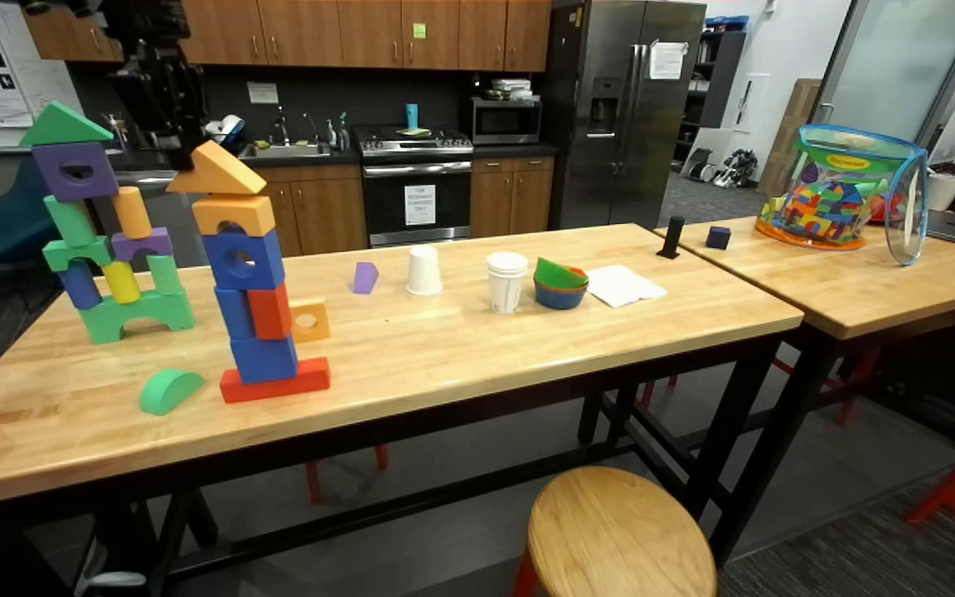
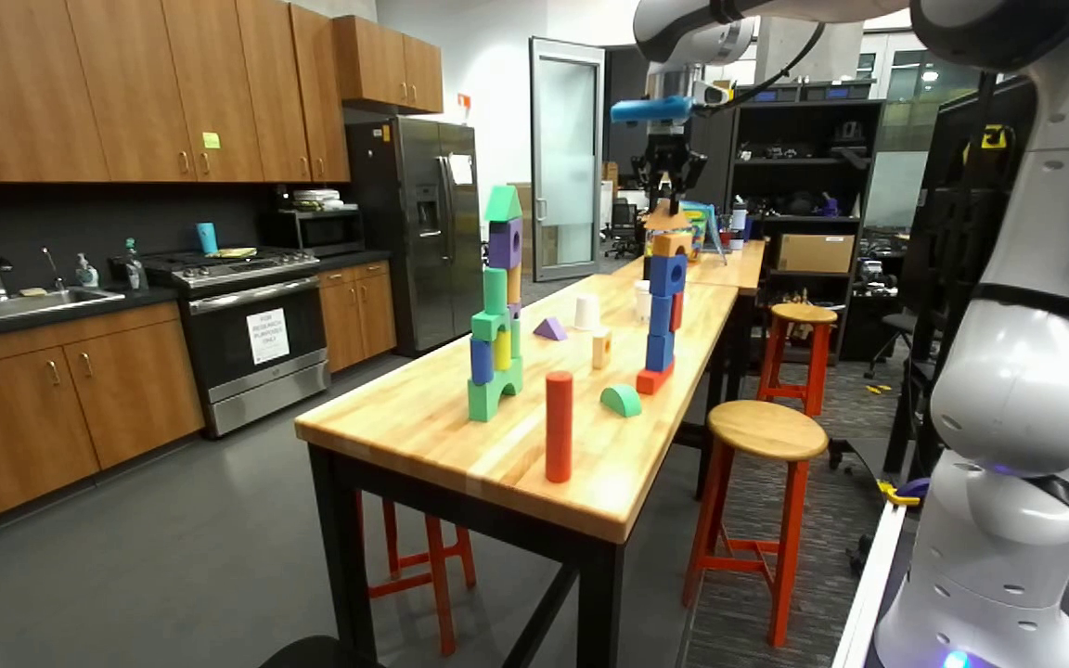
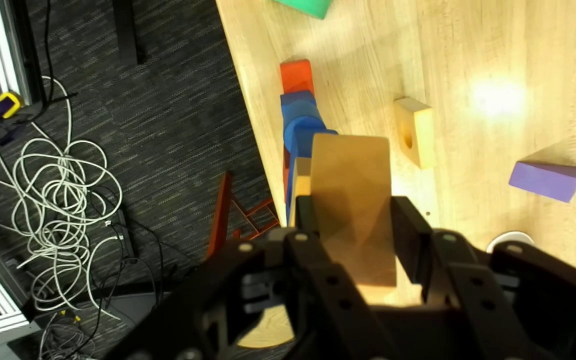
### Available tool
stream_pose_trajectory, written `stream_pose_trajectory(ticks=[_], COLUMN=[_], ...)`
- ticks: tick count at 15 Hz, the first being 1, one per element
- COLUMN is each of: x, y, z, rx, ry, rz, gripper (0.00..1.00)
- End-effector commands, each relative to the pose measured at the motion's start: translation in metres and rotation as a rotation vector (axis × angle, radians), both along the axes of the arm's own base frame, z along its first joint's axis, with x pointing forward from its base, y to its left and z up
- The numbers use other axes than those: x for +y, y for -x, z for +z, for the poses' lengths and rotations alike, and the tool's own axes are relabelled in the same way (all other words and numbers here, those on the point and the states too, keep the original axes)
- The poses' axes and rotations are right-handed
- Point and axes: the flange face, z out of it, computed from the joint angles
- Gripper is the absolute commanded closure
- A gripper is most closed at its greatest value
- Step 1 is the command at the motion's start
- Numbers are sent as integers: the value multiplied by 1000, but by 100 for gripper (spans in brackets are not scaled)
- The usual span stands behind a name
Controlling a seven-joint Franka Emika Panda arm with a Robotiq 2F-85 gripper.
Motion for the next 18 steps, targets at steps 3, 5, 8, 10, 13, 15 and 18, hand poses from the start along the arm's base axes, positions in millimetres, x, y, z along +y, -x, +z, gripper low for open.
stream_pose_trajectory(ticks=[3, 5, 8, 10, 13, 15, 18], x=[-5, -7, -8, -9, -10, -11, -12], y=[1, 2, 2, 2, 3, 4, 5], z=[1, 0, -1, -2, -1, 0, 1], rx=[-5, -5, -1, 1, 0, -3, -4], ry=[-32, -35, -36, -36, -33, -32, -29], rz=[-31, -35, -39, -41, -45, -51, -60], gripper=[85, 85, 85, 85, 85, 85, 85])
